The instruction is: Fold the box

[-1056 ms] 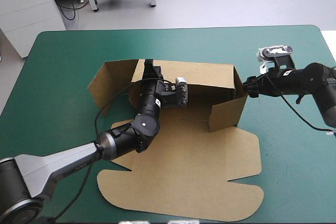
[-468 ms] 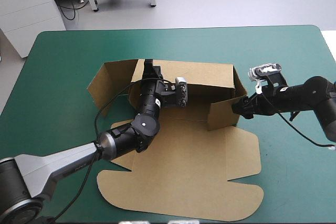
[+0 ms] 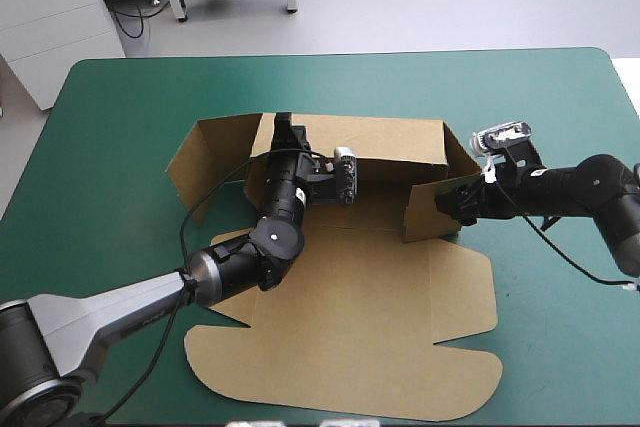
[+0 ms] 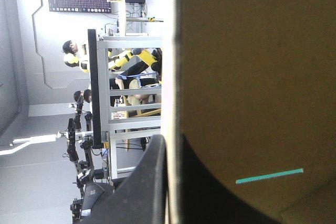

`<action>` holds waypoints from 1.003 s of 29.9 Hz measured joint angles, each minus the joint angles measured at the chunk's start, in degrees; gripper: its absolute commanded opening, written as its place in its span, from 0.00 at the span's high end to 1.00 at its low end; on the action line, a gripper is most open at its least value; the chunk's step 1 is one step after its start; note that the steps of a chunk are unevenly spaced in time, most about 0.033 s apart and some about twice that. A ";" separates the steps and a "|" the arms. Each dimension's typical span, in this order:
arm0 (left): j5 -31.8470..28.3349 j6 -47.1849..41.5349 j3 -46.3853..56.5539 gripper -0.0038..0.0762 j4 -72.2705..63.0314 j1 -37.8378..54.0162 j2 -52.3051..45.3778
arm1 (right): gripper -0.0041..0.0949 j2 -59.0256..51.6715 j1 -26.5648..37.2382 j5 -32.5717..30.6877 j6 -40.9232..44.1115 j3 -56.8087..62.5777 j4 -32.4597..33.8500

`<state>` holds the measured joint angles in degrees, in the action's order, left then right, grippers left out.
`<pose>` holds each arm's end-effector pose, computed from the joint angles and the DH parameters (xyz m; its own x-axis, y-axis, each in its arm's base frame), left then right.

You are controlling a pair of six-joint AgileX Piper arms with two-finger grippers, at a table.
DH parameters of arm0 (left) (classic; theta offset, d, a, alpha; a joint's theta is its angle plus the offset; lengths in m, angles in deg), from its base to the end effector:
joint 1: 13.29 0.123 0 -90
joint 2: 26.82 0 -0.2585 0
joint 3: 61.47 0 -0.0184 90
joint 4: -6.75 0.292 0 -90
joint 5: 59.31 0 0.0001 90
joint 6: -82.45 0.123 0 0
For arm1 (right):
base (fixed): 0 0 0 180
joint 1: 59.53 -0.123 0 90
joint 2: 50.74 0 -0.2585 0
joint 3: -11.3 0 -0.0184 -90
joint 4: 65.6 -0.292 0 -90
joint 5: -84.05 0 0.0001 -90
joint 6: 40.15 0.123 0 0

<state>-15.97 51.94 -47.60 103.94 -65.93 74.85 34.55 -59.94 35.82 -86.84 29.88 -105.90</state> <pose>0.3148 -0.2741 0.2379 0.1096 0.9856 -0.1288 0.2504 0.0980 0.9632 0.3289 0.0617 0.2409 -0.6912 -0.2644 -0.6726 -0.5151 0.8330 0.2019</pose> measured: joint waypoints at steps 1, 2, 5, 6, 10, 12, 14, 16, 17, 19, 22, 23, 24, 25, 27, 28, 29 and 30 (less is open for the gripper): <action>0.07 0.00 0.00 0.99 0.00 0.00 0.00 | 0.24 0.00 -0.27 0.36 -0.38 0.00 -0.16; 0.07 0.00 0.00 0.99 0.00 0.00 0.00 | 0.24 0.00 -0.64 0.72 -0.52 0.00 -0.18; 0.07 0.00 0.00 0.99 0.00 0.00 0.00 | 0.24 0.00 -3.16 3.03 -0.83 0.00 -0.24; 0.07 0.06 0.00 0.99 0.00 0.00 0.00 | 0.24 0.00 -4.40 4.40 -0.76 0.13 -0.34; 0.07 0.11 0.00 0.99 0.00 0.00 0.00 | 0.24 0.00 -9.29 10.80 2.86 1.51 0.75; 0.12 0.11 0.00 0.99 0.00 0.00 0.07 | 0.24 0.00 -10.99 13.77 6.23 2.73 2.97; 0.17 0.11 0.00 0.99 0.00 0.00 0.18 | 0.24 0.00 -12.04 15.99 8.34 4.07 4.71; 0.18 0.11 0.00 0.99 0.00 0.00 0.29 | 0.24 0.00 -13.24 18.96 9.78 5.31 5.41; 0.18 0.11 0.00 0.99 0.00 0.00 0.35 | 0.24 0.00 -13.74 20.17 10.18 5.63 5.59; 0.23 0.11 0.00 0.99 0.00 0.00 0.35 | 0.24 0.00 -15.00 22.94 10.95 5.76 5.66; 0.36 0.11 0.00 0.99 0.00 0.00 0.35 | 0.24 -0.01 -16.57 26.82 11.80 5.76 5.61; 0.42 0.11 0.00 0.99 0.00 0.00 0.35 | 0.24 -0.01 -16.88 27.80 12.12 5.76 5.55; 0.42 0.11 0.00 0.99 0.00 0.00 0.35 | 0.26 -0.01 -17.06 28.42 12.53 5.76 5.49; 0.46 0.11 0.00 0.99 0.00 0.00 0.35 | 0.30 -0.01 -17.13 29.09 12.86 5.76 5.44; 0.46 0.11 0.00 0.99 0.00 0.00 0.35 | 0.40 -0.01 -17.12 30.24 13.20 5.76 5.44; 0.46 0.11 0.00 0.99 0.00 0.00 0.35 | 0.48 -0.01 -17.12 30.91 13.34 5.76 5.44; 0.46 0.05 0.00 0.99 0.00 0.00 0.35 | 0.56 -0.01 -17.14 31.50 13.34 5.76 5.44; 0.46 0.05 0.00 0.99 0.00 0.00 0.35 | 0.67 -0.01 -17.14 32.05 13.40 5.79 5.44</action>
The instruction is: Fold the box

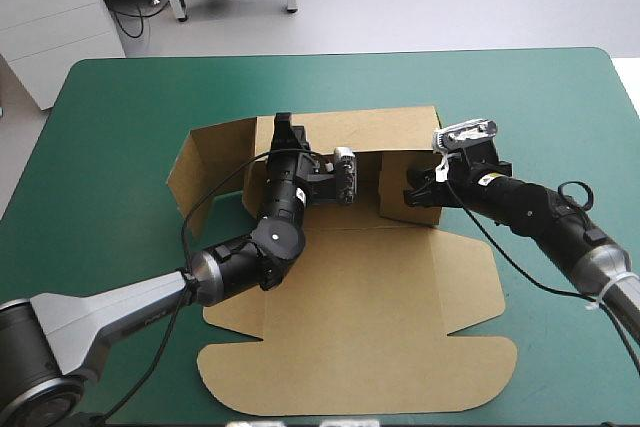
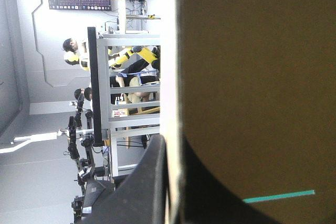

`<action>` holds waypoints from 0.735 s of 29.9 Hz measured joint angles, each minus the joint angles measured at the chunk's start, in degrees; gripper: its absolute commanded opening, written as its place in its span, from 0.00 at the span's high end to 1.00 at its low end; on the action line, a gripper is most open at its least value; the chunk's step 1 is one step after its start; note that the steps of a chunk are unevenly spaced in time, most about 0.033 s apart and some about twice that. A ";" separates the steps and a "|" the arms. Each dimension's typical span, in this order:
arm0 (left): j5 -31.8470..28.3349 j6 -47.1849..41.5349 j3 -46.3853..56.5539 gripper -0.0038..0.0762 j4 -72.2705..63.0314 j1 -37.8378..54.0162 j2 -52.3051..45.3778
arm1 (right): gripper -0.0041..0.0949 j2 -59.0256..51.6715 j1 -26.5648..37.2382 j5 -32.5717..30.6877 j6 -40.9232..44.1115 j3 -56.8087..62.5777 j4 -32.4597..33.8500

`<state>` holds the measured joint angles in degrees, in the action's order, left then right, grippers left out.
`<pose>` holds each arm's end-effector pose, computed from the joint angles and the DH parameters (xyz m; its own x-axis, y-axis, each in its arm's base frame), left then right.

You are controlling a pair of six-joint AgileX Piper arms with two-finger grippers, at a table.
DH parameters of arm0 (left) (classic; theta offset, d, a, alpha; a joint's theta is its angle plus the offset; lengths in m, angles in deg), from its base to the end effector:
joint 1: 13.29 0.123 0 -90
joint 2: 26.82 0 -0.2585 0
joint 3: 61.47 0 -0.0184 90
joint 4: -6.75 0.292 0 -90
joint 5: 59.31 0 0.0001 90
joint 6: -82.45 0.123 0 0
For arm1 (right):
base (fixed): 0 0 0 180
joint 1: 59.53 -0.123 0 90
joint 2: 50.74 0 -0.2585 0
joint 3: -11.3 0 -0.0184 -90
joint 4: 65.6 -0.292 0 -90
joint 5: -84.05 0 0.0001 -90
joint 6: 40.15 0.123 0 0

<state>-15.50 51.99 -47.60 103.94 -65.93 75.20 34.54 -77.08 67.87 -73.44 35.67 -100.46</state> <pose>0.3154 -0.2738 0.2358 0.1026 0.9872 -0.1219 0.2499 0.0930 0.9638 0.3389 0.1278 0.2335 -0.5235 -0.1567 -0.8375 -0.4205 0.9024 0.0940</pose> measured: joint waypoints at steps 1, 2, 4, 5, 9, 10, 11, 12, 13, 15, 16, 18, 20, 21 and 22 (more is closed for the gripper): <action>0.07 0.00 0.00 0.99 0.00 0.00 0.00 | 0.78 0.00 0.00 0.69 0.05 0.00 -0.06; 0.13 0.00 0.00 0.99 0.00 0.00 0.00 | 0.90 0.00 0.00 1.43 0.06 0.00 -0.06; 0.60 -0.06 0.00 0.99 -0.06 0.00 0.00 | 0.97 0.00 0.00 2.57 -0.47 0.00 0.01; 0.95 -0.06 0.00 0.99 -0.12 0.07 0.00 | 0.98 0.00 0.06 2.79 -1.00 0.00 0.00; 1.35 -0.11 0.00 0.99 -0.17 0.07 0.00 | 0.98 0.00 0.06 3.19 -1.62 0.00 0.14; 1.41 -0.11 0.00 0.99 -0.17 0.07 0.00 | 0.98 0.00 0.06 3.25 -1.64 0.00 0.14; 1.41 -0.11 0.00 0.99 -0.17 0.07 0.00 | 0.98 0.00 0.06 3.25 -1.64 0.00 0.14; 1.41 -0.11 0.00 0.99 -0.17 0.07 0.00 | 0.98 0.00 0.06 3.25 -1.68 0.00 0.14; 1.41 -0.11 0.00 0.98 -0.17 0.07 0.00 | 0.98 0.00 0.06 3.31 -1.68 0.00 0.14; 1.41 -0.11 0.00 0.94 -0.17 0.07 0.00 | 0.98 0.00 0.06 3.51 -2.04 0.03 0.14; 1.41 -0.11 0.00 0.89 -0.17 0.07 0.00 | 0.98 0.00 0.06 3.65 -2.09 0.03 0.10; 1.00 -0.11 0.00 0.76 -0.10 0.07 0.00 | 0.98 0.00 0.06 3.78 -2.27 0.03 0.10; 0.00 -0.11 0.00 0.60 0.00 0.07 0.00 | 0.98 0.00 0.06 3.84 -2.48 0.03 0.03; -0.36 -0.11 0.00 0.52 0.00 0.07 0.00 | 0.98 0.00 0.00 3.72 -2.53 0.03 0.03; -0.52 -0.11 0.00 0.48 0.00 0.07 0.00 | 0.98 0.00 0.00 3.72 -2.53 0.03 0.03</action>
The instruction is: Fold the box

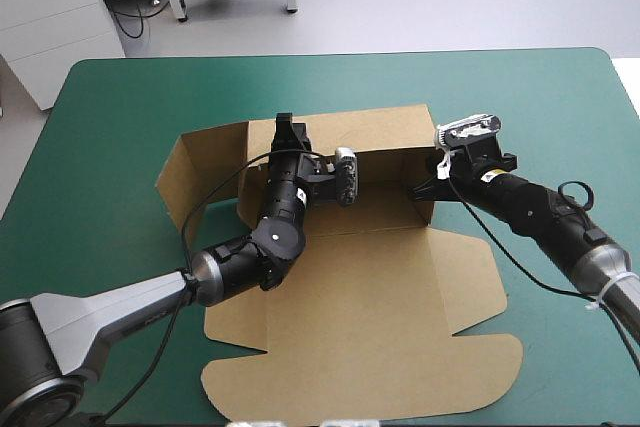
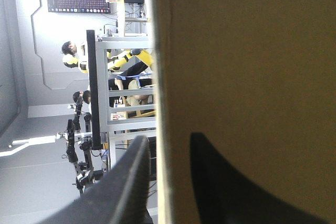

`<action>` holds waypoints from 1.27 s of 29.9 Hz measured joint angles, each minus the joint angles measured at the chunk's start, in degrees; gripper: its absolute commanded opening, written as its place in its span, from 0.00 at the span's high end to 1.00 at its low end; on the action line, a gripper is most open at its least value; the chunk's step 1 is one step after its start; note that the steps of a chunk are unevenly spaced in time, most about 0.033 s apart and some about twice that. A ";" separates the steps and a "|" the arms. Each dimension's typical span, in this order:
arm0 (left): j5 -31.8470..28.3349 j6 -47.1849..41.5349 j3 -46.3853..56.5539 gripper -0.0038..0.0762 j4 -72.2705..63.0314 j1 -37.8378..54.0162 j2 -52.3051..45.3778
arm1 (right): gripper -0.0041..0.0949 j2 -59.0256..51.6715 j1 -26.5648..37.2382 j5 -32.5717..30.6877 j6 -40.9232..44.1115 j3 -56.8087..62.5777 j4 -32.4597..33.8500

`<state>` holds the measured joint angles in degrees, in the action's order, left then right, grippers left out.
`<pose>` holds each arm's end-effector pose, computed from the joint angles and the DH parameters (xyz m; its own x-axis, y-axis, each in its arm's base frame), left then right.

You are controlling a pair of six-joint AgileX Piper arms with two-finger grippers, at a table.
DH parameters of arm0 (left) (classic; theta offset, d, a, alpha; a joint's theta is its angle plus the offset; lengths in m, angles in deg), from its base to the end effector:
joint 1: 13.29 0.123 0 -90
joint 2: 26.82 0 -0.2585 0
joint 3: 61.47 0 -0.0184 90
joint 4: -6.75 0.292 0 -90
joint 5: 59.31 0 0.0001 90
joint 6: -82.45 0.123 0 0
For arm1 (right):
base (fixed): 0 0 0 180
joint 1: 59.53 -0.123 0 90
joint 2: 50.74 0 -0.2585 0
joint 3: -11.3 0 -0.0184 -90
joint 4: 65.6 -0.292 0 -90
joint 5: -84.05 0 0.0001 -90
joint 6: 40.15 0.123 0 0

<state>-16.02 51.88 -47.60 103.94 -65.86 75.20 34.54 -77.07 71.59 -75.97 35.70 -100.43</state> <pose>0.3155 -0.2744 0.2353 0.1084 0.9861 -0.1256 0.2544 0.0946 0.9625 0.3440 0.1247 0.2386 -0.4646 -0.1764 -0.8678 -0.4142 0.9094 0.0369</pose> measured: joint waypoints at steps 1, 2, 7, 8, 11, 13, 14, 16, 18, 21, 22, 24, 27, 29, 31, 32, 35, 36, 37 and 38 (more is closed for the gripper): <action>-0.13 -0.05 0.00 0.44 0.00 -0.05 0.00 | 0.98 0.00 0.00 0.00 -0.02 0.00 0.00; -0.21 -0.11 0.00 0.42 0.00 -0.05 0.00 | 0.98 0.00 0.00 -0.05 -0.16 0.00 0.00; 1.44 -0.30 0.00 0.42 0.07 -0.78 0.00 | 0.98 0.50 0.00 0.17 1.23 0.00 0.05; 2.74 -0.25 0.00 0.42 0.07 -1.42 0.00 | 0.98 0.99 0.00 0.17 1.63 -0.13 0.06; 7.24 -0.25 0.00 0.42 0.01 -4.09 0.00 | 0.98 3.09 0.00 0.38 2.33 -1.92 -0.05; 10.44 -0.25 0.00 0.42 0.01 -5.92 0.00 | 0.98 5.26 0.12 0.03 2.42 -4.45 0.01; 11.43 -0.25 0.00 0.42 0.01 -6.59 0.00 | 0.98 6.57 0.28 -0.12 2.47 -5.97 -0.05; 13.05 -0.25 0.00 0.42 -0.05 -8.06 0.00 | 0.98 9.07 1.12 -1.53 2.53 -9.22 -0.05; 13.72 -0.25 0.00 0.42 -0.17 -9.26 -0.14 | 0.98 11.10 2.31 -3.37 2.69 -12.25 -0.05; 14.04 -0.12 0.00 0.43 -0.23 -11.31 -0.83 | 0.98 13.92 4.75 -6.46 2.83 -16.43 -0.18; 14.19 0.35 -0.17 0.44 -0.23 -11.95 -1.05 | 0.98 14.82 5.54 -7.38 2.84 -17.68 -0.18; 14.17 3.46 -1.25 0.52 -1.72 -12.80 -1.51 | 0.98 16.10 6.63 -8.83 2.90 -19.51 -0.18; 13.36 11.35 -3.98 0.77 -7.95 -13.17 -1.78 | 0.98 16.86 7.54 -9.62 3.03 -20.74 0.02; 12.83 17.52 -6.19 0.97 -13.62 -13.17 -1.78 | 0.98 16.85 7.67 -9.87 3.07 -20.81 0.37; 12.14 24.36 -8.79 0.97 -19.74 -13.17 -1.78 | 0.98 16.85 7.67 -10.09 3.07 -20.85 0.57; 11.85 27.04 -9.98 0.97 -22.12 -13.02 -1.78 | 0.98 16.85 7.67 -10.21 3.07 -20.93 0.65; 10.99 35.81 -15.79 0.97 -34.01 -10.74 -1.78 | 0.98 16.85 7.67 -10.59 3.07 -21.03 0.71; 10.99 38.04 -18.20 0.97 -38.09 -9.44 -1.78 | 0.98 16.85 7.67 -10.67 3.07 -21.03 0.71; 11.17 40.74 -20.71 0.97 -43.41 -7.43 -1.78 | 0.98 16.85 7.67 -10.74 3.07 -21.03 0.71; 11.66 43.15 -23.30 0.97 -48.61 -5.05 -1.78 | 0.98 16.85 7.67 -10.81 3.07 -21.09 0.77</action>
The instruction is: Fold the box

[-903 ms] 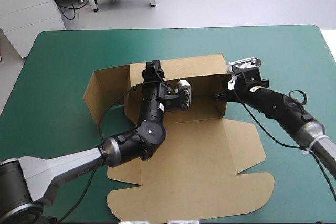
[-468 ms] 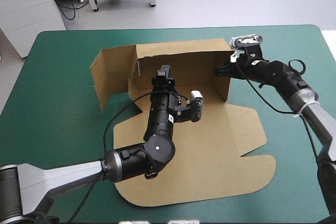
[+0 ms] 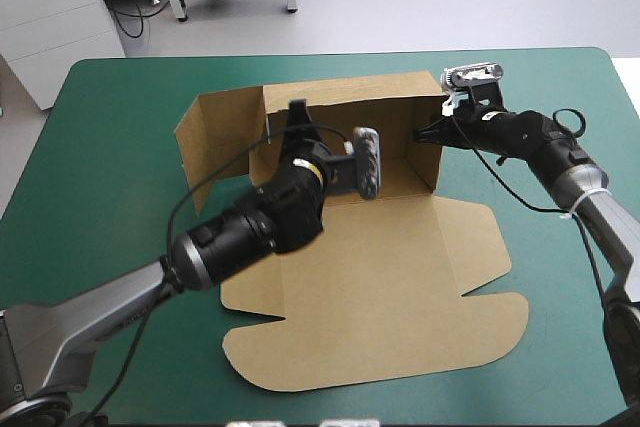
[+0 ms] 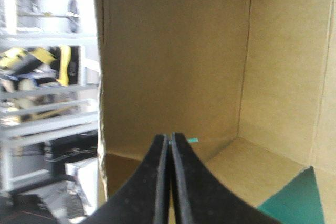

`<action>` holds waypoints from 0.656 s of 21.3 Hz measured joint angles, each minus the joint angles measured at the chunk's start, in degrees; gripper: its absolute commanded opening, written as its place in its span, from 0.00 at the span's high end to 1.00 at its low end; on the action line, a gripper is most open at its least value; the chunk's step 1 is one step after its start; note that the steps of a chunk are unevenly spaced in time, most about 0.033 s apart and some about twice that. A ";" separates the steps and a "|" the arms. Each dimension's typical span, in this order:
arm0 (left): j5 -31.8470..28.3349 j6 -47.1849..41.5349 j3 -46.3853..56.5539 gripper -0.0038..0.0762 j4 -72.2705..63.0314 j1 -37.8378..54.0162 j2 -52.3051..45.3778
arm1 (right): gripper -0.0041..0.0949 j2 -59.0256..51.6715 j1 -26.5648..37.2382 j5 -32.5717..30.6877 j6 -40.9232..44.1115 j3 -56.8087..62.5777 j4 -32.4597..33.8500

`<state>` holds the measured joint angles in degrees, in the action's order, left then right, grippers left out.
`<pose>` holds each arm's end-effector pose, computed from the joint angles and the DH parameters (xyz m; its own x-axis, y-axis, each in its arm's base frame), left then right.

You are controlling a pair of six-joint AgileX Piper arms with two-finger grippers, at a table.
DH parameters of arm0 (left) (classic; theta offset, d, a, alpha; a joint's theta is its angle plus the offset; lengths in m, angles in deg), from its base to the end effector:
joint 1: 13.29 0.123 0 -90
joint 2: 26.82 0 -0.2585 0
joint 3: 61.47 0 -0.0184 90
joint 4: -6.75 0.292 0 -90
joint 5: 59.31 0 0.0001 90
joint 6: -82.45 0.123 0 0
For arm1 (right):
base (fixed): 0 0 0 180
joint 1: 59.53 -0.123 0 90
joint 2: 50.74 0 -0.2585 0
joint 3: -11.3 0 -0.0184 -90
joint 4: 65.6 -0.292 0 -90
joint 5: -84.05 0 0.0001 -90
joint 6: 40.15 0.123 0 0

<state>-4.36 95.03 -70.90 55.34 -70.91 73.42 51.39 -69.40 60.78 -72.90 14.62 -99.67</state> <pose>0.2822 -0.3039 0.3240 0.0473 0.9794 -0.1961 0.5676 0.1352 0.8121 0.4276 0.1021 0.2467 -0.5604 -0.1130 -0.8205 -0.3545 0.9281 0.1143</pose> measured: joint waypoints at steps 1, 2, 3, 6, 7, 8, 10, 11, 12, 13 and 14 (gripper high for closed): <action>0.71 1.81 -2.55 0.97 -4.72 2.62 0.00 | 0.98 0.00 0.00 0.00 0.00 -0.02 0.05; 1.25 2.73 -4.55 0.97 -8.75 4.84 0.00 | 0.98 0.00 0.00 0.00 0.00 -0.02 0.05; 1.90 3.54 -6.91 0.97 -12.20 7.74 0.00 | 0.98 0.00 0.00 -0.06 0.00 -0.09 0.11; 3.17 4.60 -13.92 0.97 -23.72 20.57 -0.51 | 0.98 0.00 0.00 -0.30 0.00 -0.27 0.46; 3.44 4.77 -15.69 0.97 -29.59 27.11 -1.26 | 0.98 0.00 0.00 -0.37 0.00 -0.30 0.52; 3.58 4.79 -16.21 0.97 -32.86 30.90 -1.82 | 0.98 0.00 0.00 -0.39 0.00 -0.30 0.66; 4.16 4.84 -16.63 0.97 -42.74 42.14 -3.24 | 0.98 0.00 0.00 -0.50 0.00 -0.30 0.99; 4.51 4.84 -16.63 0.97 -48.59 50.28 -3.57 | 0.98 0.00 0.00 -0.62 0.00 -0.33 1.00; 4.72 4.84 -16.63 0.97 -52.04 54.27 -3.58 | 0.98 0.00 0.00 -0.62 0.00 -0.37 1.12; 5.25 4.84 -16.34 0.97 -57.61 61.18 -3.58 | 0.98 0.00 0.00 -0.70 0.00 -0.40 1.13; 5.40 4.84 -15.57 0.97 -61.96 66.88 -3.58 | 0.98 0.00 0.00 -0.81 0.00 -0.40 1.13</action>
<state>1.04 99.87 -86.47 -6.62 -4.04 69.84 51.39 -69.40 59.97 -72.90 14.21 -98.54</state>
